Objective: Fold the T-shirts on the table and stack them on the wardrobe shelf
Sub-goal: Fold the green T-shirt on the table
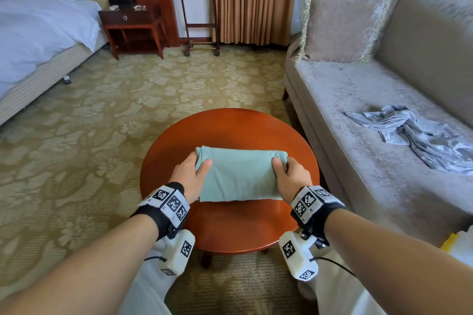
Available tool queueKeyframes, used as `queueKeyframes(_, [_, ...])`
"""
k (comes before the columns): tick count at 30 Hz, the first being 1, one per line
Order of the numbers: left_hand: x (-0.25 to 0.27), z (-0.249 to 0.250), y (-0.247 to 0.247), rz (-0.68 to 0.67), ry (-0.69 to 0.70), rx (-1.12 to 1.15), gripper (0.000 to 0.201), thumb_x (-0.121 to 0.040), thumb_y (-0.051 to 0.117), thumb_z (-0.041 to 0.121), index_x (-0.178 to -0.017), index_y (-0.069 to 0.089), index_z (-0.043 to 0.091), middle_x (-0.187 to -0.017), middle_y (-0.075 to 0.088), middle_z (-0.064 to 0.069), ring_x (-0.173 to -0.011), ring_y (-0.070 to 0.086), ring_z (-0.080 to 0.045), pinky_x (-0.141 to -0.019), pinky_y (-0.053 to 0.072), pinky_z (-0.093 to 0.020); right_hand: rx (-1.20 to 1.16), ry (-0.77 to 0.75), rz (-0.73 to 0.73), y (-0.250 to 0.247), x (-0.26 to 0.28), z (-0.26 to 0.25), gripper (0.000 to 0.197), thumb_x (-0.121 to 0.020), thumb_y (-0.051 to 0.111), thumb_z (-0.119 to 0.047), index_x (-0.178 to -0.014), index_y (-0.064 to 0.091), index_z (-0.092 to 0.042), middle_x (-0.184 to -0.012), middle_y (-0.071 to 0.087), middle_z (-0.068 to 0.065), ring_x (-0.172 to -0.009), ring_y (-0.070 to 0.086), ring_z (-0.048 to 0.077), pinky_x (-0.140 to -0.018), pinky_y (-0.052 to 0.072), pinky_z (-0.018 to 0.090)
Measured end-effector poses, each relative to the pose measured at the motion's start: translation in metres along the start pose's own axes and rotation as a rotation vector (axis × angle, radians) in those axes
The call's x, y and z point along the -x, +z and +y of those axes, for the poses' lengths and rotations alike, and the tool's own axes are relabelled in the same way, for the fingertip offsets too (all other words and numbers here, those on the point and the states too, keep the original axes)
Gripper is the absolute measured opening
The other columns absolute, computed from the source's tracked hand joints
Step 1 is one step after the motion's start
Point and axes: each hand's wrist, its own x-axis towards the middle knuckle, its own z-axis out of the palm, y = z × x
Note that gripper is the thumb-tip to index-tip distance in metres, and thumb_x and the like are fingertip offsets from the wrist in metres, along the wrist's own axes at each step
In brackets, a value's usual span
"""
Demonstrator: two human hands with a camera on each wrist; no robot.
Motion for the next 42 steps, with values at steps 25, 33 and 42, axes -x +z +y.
queueKeyframes(25, [-0.032, 0.005, 0.014, -0.207, -0.502, -0.358, 0.101, -0.063, 0.072, 0.074, -0.134, 0.049, 0.006, -0.134, 0.054, -0.015, -0.114, 0.056, -0.031, -0.089, 0.048, -0.035, 0.239, 0.314, -0.226, 0.008, -0.018, -0.015, 0.036, -0.072, 0.075, -0.042, -0.087, 0.063, -0.011, -0.076, 0.057, 0.001, -0.056, 0.053, 0.012, -0.041, 0.032, 0.015])
queueKeyframes(33, [-0.027, 0.006, 0.014, -0.255, -0.573, -0.276, 0.113, -0.058, 0.079, 0.069, -0.142, 0.039, 0.005, -0.134, 0.053, -0.015, -0.114, 0.057, -0.031, -0.092, 0.048, -0.036, 0.233, 0.351, -0.346, 0.008, -0.01, -0.023, 0.047, -0.061, 0.087, -0.04, -0.068, 0.051, -0.012, -0.072, 0.06, 0.003, -0.063, 0.058, 0.017, -0.06, 0.05, 0.025])
queueKeyframes(42, [-0.015, 0.02, 0.015, -0.199, -0.623, -0.036, 0.124, -0.05, 0.09, 0.056, -0.143, 0.032, -0.001, -0.134, 0.05, -0.017, -0.117, 0.053, -0.033, -0.098, 0.045, -0.04, 0.142, 0.324, -0.578, -0.02, 0.009, -0.022, 0.023, -0.093, 0.063, -0.02, -0.107, 0.06, -0.002, -0.09, 0.056, 0.011, -0.093, 0.055, 0.025, -0.091, 0.047, 0.036])
